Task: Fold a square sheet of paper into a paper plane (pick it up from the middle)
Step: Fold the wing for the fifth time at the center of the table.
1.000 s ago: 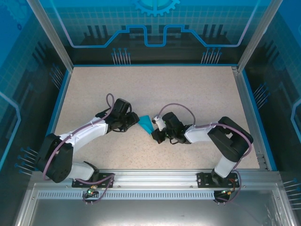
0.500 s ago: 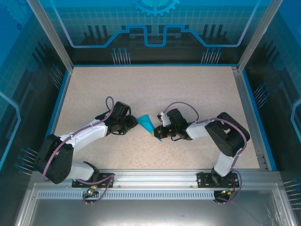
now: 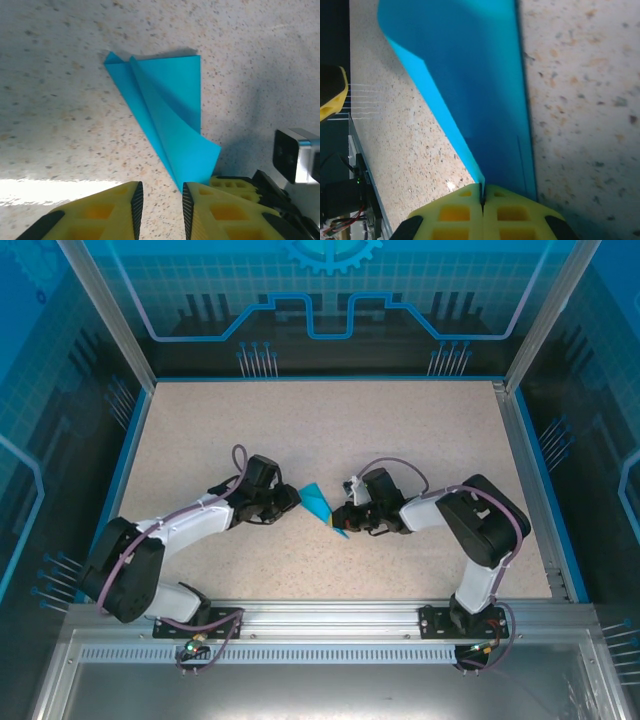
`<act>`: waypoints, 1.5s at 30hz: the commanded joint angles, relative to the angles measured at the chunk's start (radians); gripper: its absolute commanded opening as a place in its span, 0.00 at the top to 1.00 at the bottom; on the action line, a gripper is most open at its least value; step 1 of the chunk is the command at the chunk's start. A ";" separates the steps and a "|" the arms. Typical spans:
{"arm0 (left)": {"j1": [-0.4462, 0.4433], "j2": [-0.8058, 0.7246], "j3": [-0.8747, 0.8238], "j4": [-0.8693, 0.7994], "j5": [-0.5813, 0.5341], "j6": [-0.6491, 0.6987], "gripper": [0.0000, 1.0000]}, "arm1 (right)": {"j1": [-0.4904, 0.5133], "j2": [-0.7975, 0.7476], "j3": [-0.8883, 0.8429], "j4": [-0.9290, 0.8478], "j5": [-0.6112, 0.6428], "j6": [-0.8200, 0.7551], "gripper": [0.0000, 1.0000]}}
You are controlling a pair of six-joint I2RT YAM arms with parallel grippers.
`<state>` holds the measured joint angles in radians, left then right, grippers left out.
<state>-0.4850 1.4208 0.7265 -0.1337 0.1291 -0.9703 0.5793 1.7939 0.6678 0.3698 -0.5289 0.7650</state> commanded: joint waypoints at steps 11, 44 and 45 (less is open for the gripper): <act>-0.096 0.125 0.011 0.186 0.085 0.015 0.72 | -0.062 0.062 0.024 -0.094 -0.084 0.113 1.00; -0.114 0.418 0.132 0.372 0.100 0.044 0.68 | -0.090 0.056 0.027 -0.179 -0.091 0.191 1.00; -0.113 0.428 0.139 0.361 0.098 0.045 0.68 | -0.090 0.053 0.028 -0.184 -0.088 0.190 0.99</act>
<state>-0.5930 1.8156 0.8360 0.2481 0.2481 -0.9592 0.5095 1.8370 0.7036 0.3061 -0.6506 0.9432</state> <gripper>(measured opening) 0.318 0.043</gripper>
